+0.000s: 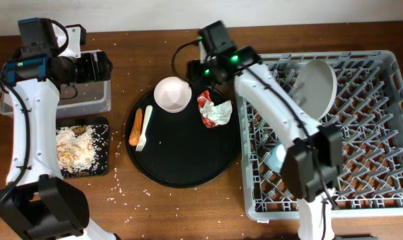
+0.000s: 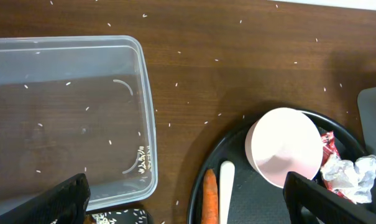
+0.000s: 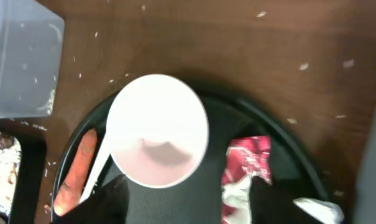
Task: Sort waste into correct bins and load items into the dishwasher rack
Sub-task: 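Reach the right gripper to the pink bowl and grasp its rim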
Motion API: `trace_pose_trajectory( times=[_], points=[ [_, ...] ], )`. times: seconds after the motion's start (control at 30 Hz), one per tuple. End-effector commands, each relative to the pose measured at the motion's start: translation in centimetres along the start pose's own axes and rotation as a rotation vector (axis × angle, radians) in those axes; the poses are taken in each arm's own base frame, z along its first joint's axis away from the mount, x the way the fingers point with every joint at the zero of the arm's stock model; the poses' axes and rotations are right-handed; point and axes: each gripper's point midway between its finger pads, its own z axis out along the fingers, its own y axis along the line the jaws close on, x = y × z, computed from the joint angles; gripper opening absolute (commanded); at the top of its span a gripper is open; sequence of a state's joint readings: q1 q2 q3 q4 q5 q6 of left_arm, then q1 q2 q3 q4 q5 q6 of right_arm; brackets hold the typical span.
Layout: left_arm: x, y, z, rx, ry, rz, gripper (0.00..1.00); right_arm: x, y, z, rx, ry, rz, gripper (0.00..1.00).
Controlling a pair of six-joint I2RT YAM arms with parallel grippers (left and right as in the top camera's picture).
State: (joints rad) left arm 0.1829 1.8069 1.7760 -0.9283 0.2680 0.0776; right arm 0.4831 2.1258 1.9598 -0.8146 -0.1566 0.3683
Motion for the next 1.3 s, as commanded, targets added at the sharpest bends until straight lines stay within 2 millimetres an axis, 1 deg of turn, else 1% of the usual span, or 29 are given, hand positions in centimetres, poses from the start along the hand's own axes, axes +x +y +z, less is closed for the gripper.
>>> trace_pose_trajectory(
  times=[0.0,0.13,0.43,0.53,0.67,0.87,1.03,1.13,1.2,1.27],
  points=[
    [-0.5,-0.1,-1.2,-0.006,-0.026,-0.009,0.99,1.6,0.8,2.9,0.009,0.045,-0.016,0.58],
    [-0.4,-0.1,-1.2,-0.006,-0.022,-0.010,0.99,2.8,0.5,4.7,0.021,0.083,-0.016,0.57],
    [-0.4,-0.1,-1.2,-0.005,-0.022,-0.010,0.99,3.1,0.2,5.3,0.028,0.095,-0.014,0.57],
    [-0.3,-0.2,-1.2,-0.005,-0.018,-0.011,0.99,3.3,-0.4,5.9,0.051,0.099,-0.013,0.57],
    [-0.1,-0.2,-1.2,-0.005,-0.011,-0.013,0.99,4.1,-0.9,7.0,0.063,0.125,-0.006,0.56],
    [-0.1,-0.2,-1.2,-0.005,-0.011,-0.013,0.99,4.5,-1.1,7.4,0.065,0.129,-0.005,0.33],
    [-0.1,-0.2,-1.2,-0.005,-0.010,-0.013,0.99,4.9,-1.4,8.2,0.064,0.126,-0.002,0.32],
    [-0.1,-0.2,-1.2,-0.005,-0.011,-0.013,0.99,4.7,-1.4,8.3,0.062,0.113,-0.004,0.32],
    [-0.1,-0.2,-1.2,-0.005,-0.011,-0.013,0.99,4.7,-1.5,8.8,0.062,0.112,0.004,0.32],
    [-0.1,-0.2,-1.2,-0.005,-0.011,-0.013,0.99,5.4,-1.9,9.8,0.072,0.134,0.018,0.32]
  ],
)
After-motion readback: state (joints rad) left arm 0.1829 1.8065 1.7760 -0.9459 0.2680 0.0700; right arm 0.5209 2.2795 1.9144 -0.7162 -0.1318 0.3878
